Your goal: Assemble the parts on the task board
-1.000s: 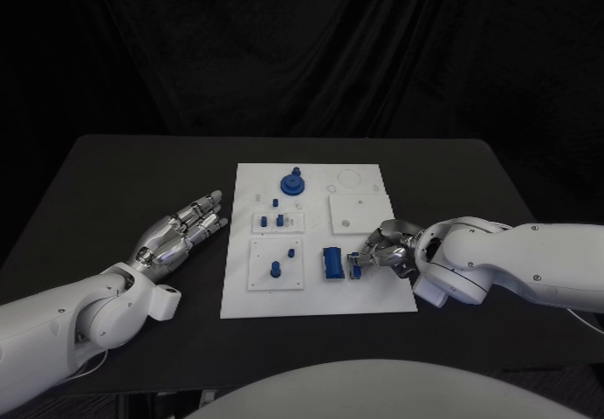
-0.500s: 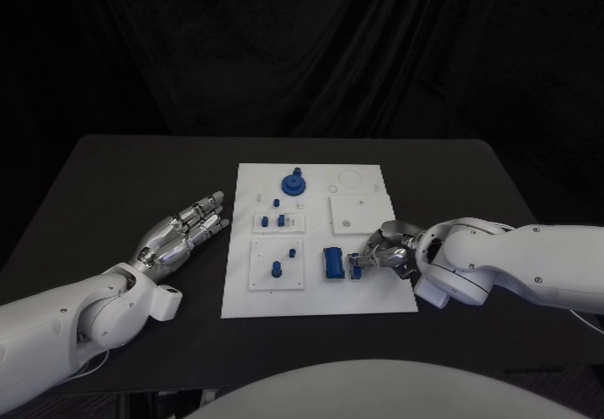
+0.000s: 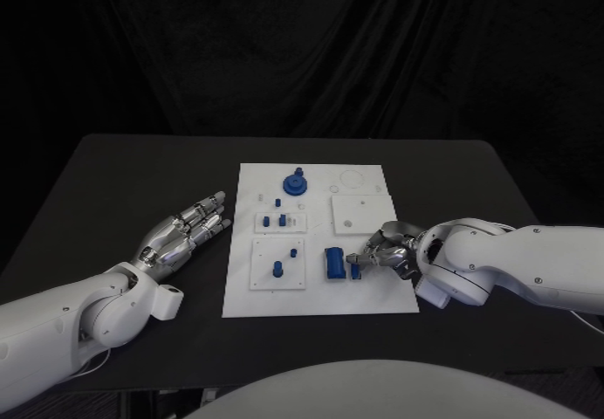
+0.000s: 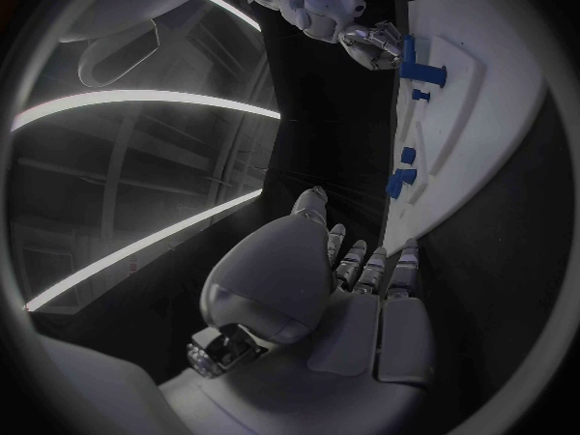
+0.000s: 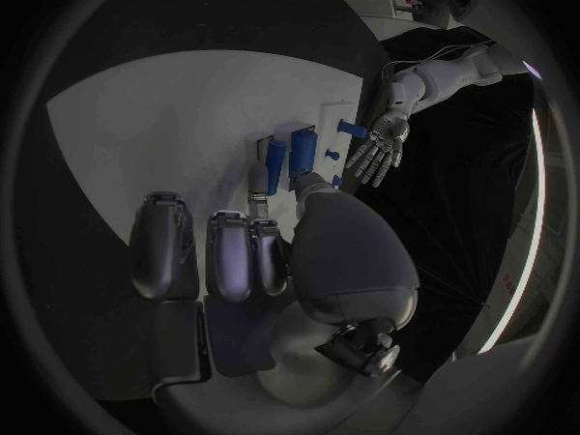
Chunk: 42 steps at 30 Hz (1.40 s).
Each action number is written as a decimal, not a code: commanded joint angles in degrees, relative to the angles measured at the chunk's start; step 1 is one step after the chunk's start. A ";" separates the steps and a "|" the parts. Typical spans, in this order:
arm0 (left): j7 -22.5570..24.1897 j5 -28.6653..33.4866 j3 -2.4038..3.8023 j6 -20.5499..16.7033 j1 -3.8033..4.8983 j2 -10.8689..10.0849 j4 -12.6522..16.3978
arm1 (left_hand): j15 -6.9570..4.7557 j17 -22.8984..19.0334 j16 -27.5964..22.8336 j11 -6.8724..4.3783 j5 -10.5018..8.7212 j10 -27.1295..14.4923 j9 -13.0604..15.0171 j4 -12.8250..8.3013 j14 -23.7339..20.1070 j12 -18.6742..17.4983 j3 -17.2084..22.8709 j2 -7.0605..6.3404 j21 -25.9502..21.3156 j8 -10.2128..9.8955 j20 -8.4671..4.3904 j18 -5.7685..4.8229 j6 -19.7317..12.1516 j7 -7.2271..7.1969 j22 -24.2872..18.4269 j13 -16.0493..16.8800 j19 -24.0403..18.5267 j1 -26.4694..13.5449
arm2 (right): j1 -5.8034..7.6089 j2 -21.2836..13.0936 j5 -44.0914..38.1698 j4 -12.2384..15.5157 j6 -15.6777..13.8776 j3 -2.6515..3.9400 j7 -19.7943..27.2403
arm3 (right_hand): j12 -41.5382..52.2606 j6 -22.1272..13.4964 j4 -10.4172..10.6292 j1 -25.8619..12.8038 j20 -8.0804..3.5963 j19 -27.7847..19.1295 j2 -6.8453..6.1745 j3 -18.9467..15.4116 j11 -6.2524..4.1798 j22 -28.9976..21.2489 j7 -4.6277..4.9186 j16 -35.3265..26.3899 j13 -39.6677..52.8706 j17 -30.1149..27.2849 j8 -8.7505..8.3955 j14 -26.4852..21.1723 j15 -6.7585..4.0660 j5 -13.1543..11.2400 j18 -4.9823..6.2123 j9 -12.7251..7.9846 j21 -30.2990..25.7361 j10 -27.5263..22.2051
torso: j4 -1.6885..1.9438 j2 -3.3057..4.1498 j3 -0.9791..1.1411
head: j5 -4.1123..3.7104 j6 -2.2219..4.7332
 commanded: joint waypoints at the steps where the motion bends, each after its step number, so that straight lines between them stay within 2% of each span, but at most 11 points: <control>1: 0.49 0.31 0.06 0.69 -0.10 0.06 0.06 | 0.42 -0.05 -0.17 0.20 0.30 -0.21 0.08 -0.29 -0.16 0.20 -0.02 0.13 0.01 0.27 0.38 0.59 0.01 0.27 0.03 0.03 -0.21 0.66 | -0.24 -0.07 -0.69 0.14 0.68 -0.05 -0.61 | 0.15 -0.39 0.01 -0.74 0.32 1.35 0.10 -0.68 0.49 10.56 -0.08 -0.25 15.09 0.00 -0.18 3.47 0.43 -1.65 0.70 -0.17 -0.29 6.08 | 0.01 0.03 -0.01 | 0.05 -0.01; 11: 0.42 0.31 0.06 0.76 -0.15 0.04 0.00 | 0.46 -0.05 -0.17 0.17 0.30 -0.26 0.07 -0.34 -0.15 0.14 0.01 0.13 0.01 0.27 0.41 0.59 -0.04 0.31 0.01 0.02 -0.21 0.65 | -0.23 -0.93 -2.95 0.68 0.01 -0.05 -0.70 | 0.15 0.78 -0.37 0.39 0.17 1.63 0.18 -1.36 0.14 10.80 -0.53 0.17 15.09 0.91 1.39 3.66 0.19 -1.54 0.56 0.57 0.41 6.08 | 0.04 0.05 0.00 | 0.00 -0.01; 14: 0.38 0.31 0.06 0.81 -0.19 0.04 -0.02 | 0.46 -0.05 -0.17 0.17 0.30 -0.26 0.07 -0.34 -0.15 0.14 0.01 0.13 0.01 0.27 0.41 0.59 -0.04 0.31 0.01 0.02 -0.21 0.65 | -0.23 -1.36 -4.39 0.99 -0.15 -0.06 -0.71 | 0.15 1.23 -0.35 0.78 -0.11 1.71 0.22 -1.94 -0.27 10.87 -1.02 0.33 15.09 1.20 3.43 3.71 -0.13 -1.64 0.52 1.73 0.61 6.08 | 0.02 0.05 0.01 | 0.06 -0.01; 20: 0.33 0.31 0.06 0.84 -0.25 0.05 -0.03 | 0.46 -0.05 -0.17 0.17 0.30 -0.26 0.07 -0.34 -0.15 0.14 0.01 0.13 0.01 0.27 0.41 0.59 -0.04 0.31 0.01 0.02 -0.21 0.65 | -0.23 -1.76 -5.79 1.16 0.59 -0.06 -1.15 | 0.15 -1.11 -0.17 1.93 -1.07 1.83 0.57 -3.94 -1.48 10.96 -2.35 0.55 15.09 1.53 12.34 3.73 -1.15 -2.60 0.45 7.75 0.91 6.08 | -0.03 0.00 0.00 | 0.04 -0.01; 27: 0.42 0.31 0.06 0.73 -0.32 -0.03 0.05 | 0.46 -0.05 -0.17 0.17 0.30 -0.26 0.07 -0.34 -0.15 0.14 0.01 0.13 0.01 0.27 0.41 0.59 -0.04 0.31 0.01 0.02 -0.21 0.65 | -0.23 -2.24 -6.58 1.36 1.00 -0.07 -0.35 | 0.15 -2.16 -0.32 2.62 -1.42 1.92 0.86 -4.73 -1.95 11.03 -2.94 0.70 15.09 1.83 16.18 3.79 -1.54 -4.13 0.40 10.39 1.13 6.08 | -0.03 0.01 0.02 | 0.20 -0.01; 30: 0.74 0.31 0.06 0.46 -0.33 -0.09 0.20 | 0.52 -0.04 -0.17 0.15 0.31 -0.27 0.09 -0.39 -0.15 0.17 0.02 0.12 0.01 0.31 0.43 0.58 0.11 0.36 -0.01 0.03 -0.20 0.61 | -0.23 -2.66 -7.12 1.47 -0.54 -0.07 1.34 | 0.15 -2.45 -0.32 2.86 -1.47 1.90 0.99 -4.75 -2.01 11.01 -2.99 0.64 15.09 1.64 16.59 3.75 -1.59 -4.37 0.41 10.70 1.07 6.08 | -0.03 0.02 0.00 | 0.31 -0.01; 35: 1.59 0.31 0.07 -1.34 -0.34 -0.98 1.72 | 0.22 -0.08 -0.21 -0.05 0.32 -0.06 0.27 -0.26 -0.23 0.44 -0.02 0.04 -0.10 0.80 0.08 0.57 1.48 1.09 -0.43 0.09 -0.40 0.40 | -0.06 -5.05 -7.83 2.20 -7.27 -0.05 9.66 | 0.15 -3.09 0.13 2.90 -1.49 1.28 1.96 -4.77 -1.97 10.45 -2.94 -0.39 15.09 -0.90 16.36 3.23 -1.57 -3.57 0.81 10.44 -0.80 6.08 | 0.04 0.00 0.01 | 0.63 -0.01; 39: 2.09 0.32 0.08 -3.24 -0.28 -2.07 3.60 | -0.38 -0.08 -0.21 -0.33 0.17 0.24 0.40 0.82 -0.23 0.81 -0.40 0.03 -0.14 1.36 -0.67 0.56 3.00 2.27 -0.62 0.13 -0.51 -0.22 | 1.22 -6.65 -5.12 2.34 -11.60 -0.03 17.76 | -3.93 -2.73 0.33 4.89 -0.69 -5.28 3.35 -3.96 -1.45 5.19 -2.20 -8.82 8.12 -16.65 13.74 -1.66 -0.82 -1.13 3.85 7.66 -17.42 1.92 | 0.04 0.02 0.00 | 0.31 -0.01; 40: 2.29 0.32 0.08 -3.89 -0.19 -2.52 4.35 | -0.62 -0.08 -0.21 -0.39 -0.01 0.38 0.44 1.53 -0.23 1.00 -0.58 0.09 -0.14 1.56 -0.99 0.54 3.52 2.61 -0.69 0.16 -0.53 -0.52 | 1.98 -6.86 -3.21 2.12 -12.60 -0.03 21.00 | -10.81 -2.49 0.12 4.11 -0.03 -11.21 4.03 -4.02 -0.53 0.76 -1.54 -17.30 -1.48 -29.67 12.02 -7.46 0.32 -0.11 5.86 6.01 -30.20 -4.98 | 0.02 0.00 0.00 | 0.11 -0.01; 41: 2.45 0.32 0.08 -4.36 -0.04 -2.90 4.93 | -1.18 -0.08 -0.21 -0.49 -0.26 0.70 0.50 2.42 -0.23 1.47 -0.77 0.07 -0.14 1.83 -1.61 0.51 4.26 3.10 -0.77 0.24 -0.56 -0.75 | 2.63 -6.86 -1.43 1.84 -13.20 -0.03 23.57 | -15.07 -2.62 0.17 4.24 0.57 -14.78 4.43 -3.80 0.09 -1.83 -1.07 -22.02 -6.93 -36.42 11.03 -10.81 0.77 0.34 6.74 5.18 -37.48 -9.20 | 0.03 -0.03 -0.01 | -0.13 -0.01; 42: 2.67 0.32 0.08 -4.83 0.32 -3.36 5.57 | -1.73 -0.08 -0.21 -0.73 -0.92 0.89 0.53 3.74 -0.23 1.78 -1.02 0.12 -0.14 2.05 -2.34 0.40 4.90 3.73 -0.85 0.28 -0.59 -1.18 | 3.48 -6.67 1.21 1.34 -13.62 -0.03 26.86 | -33.34 -2.95 -0.36 4.35 2.53 -21.62 5.52 -3.26 2.13 -6.29 0.64 -32.41 -27.47 -46.20 8.50 -19.86 3.34 0.15 6.83 2.90 -46.98 -27.57 | 0.05 -0.05 -0.01 | -0.25 -0.01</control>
